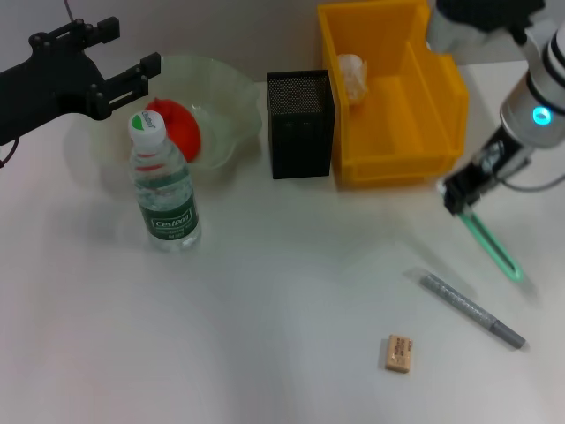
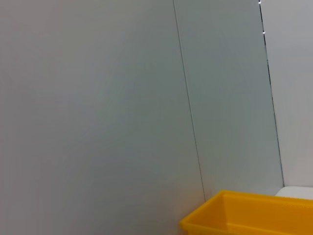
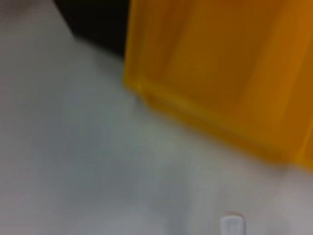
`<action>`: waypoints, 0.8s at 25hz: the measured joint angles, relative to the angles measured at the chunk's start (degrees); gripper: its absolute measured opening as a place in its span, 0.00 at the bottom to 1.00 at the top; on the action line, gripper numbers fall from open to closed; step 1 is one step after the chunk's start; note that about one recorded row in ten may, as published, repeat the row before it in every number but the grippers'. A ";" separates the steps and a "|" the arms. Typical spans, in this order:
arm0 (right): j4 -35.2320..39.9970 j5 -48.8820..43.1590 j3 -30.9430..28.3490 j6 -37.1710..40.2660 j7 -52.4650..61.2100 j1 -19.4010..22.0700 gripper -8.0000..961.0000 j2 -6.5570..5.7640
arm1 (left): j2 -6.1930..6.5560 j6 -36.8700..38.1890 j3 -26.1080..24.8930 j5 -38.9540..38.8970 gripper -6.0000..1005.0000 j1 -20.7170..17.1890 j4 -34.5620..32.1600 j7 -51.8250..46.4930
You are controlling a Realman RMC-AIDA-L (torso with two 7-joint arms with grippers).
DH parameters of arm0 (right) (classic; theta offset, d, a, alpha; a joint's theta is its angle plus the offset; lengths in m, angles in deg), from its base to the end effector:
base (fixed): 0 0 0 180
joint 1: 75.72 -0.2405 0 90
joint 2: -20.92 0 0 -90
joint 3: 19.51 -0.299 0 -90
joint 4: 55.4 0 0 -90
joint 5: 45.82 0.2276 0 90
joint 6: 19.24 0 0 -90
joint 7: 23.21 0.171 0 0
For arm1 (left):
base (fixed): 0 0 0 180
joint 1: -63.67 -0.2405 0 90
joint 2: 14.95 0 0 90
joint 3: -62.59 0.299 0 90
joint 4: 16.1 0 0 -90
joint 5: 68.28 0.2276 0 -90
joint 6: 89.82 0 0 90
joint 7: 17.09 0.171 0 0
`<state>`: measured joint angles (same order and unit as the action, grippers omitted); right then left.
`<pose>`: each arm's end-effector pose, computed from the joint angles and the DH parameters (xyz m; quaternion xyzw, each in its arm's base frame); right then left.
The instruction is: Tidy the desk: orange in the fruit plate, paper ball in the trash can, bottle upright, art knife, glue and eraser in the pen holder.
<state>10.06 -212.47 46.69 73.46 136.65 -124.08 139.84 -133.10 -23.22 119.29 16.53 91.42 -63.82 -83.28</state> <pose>0.2189 0.4502 -0.0067 -0.8203 0.4553 -0.2301 0.2585 -0.2493 0.4436 0.0059 -0.8916 -0.0754 -0.2806 0.3473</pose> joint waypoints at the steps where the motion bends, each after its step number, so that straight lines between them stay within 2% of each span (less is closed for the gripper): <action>1: 1.28 0.30 0.03 -0.44 -0.13 0.06 0.18 0.04 | 0.00 -0.01 0.00 0.00 0.68 -0.02 0.00 0.02; 2: 4.29 1.95 0.04 -2.67 -0.90 0.22 0.18 0.09 | -0.01 0.00 -0.01 0.00 0.68 -0.06 -0.02 0.06; 5: 6.53 3.91 0.05 -5.24 -1.92 0.52 0.18 0.11 | -0.02 0.00 -0.01 0.00 0.68 -0.11 -0.06 0.08; 7: 9.89 8.70 0.07 -11.31 -4.32 1.47 0.18 0.17 | -0.03 -0.04 -0.01 0.00 0.68 -0.14 -0.08 0.09; 10: 11.29 12.16 0.08 -15.54 -6.24 2.24 0.18 0.20 | -0.04 -0.06 -0.01 0.00 0.68 -0.19 -0.09 0.09; 13: 11.96 19.40 0.08 -23.75 -10.96 3.52 0.18 0.25 | -0.07 0.00 -0.01 0.00 0.68 -0.20 -0.13 0.09; 20: 9.58 28.06 1.69 -33.78 -18.25 5.59 0.18 0.34 | -0.16 0.15 0.05 0.00 0.68 -0.33 -0.58 0.09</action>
<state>19.63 -184.41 48.37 39.68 118.41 -118.49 140.18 -133.26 -23.07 119.34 16.53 91.10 -64.40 -83.18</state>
